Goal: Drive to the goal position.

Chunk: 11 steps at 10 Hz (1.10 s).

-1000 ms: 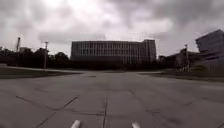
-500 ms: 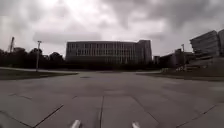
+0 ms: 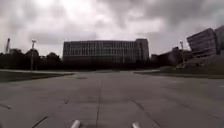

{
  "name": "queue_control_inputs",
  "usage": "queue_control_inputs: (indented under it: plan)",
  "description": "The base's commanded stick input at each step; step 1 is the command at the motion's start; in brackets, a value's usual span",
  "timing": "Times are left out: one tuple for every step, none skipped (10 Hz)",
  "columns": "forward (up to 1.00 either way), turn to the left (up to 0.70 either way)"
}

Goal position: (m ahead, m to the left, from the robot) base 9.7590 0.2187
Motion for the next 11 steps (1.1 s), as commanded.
queue_control_inputs:
  plan:
    - [1.00, 0.00]
    - [1.00, 0.00]
    - [1.00, 0.00]
    - [1.00, 0.00]
    - [1.00, -0.04]
    - [1.00, -0.21]
    - [1.00, -0.05]
    - [1.00, 0.00]
    - [1.00, 0.00]
    - [1.00, 0.00]
    - [1.00, 0.00]
